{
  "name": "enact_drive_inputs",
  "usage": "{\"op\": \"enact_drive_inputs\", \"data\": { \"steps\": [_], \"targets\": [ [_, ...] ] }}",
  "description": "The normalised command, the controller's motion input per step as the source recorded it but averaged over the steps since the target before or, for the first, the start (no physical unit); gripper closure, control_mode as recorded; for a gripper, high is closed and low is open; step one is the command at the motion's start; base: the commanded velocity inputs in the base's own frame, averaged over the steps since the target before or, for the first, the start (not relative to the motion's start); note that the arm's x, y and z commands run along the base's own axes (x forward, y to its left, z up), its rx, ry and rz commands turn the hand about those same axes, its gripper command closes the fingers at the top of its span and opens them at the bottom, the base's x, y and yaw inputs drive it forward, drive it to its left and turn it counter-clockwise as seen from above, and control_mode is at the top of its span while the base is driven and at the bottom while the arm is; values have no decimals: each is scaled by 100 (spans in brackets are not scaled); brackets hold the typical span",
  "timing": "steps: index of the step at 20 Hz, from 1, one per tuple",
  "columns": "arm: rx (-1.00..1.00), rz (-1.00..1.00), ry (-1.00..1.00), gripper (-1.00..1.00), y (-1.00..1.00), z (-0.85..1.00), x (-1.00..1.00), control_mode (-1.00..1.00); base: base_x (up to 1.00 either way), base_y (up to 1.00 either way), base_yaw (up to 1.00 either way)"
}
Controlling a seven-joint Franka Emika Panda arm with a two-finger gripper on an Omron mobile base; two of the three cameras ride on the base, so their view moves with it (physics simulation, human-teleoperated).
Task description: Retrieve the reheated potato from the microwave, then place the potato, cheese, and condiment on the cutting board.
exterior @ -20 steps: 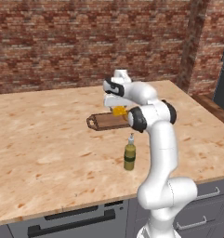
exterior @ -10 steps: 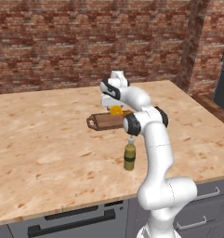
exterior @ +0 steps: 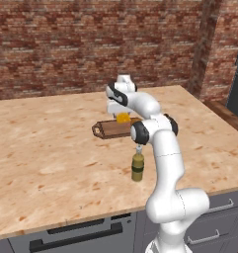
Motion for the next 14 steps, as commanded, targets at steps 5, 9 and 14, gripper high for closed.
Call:
{"op": "enact_drive_inputs", "data": {
  "steps": [5,9,14],
  "targets": [
    [0,0,3,100,-4,-16,-3,-100,0,0,0],
    [0,0,0,100,-9,-17,6,-100,0,0,0],
    [0,2,0,100,-9,-4,0,-100,0,0,0]
  ]
}}
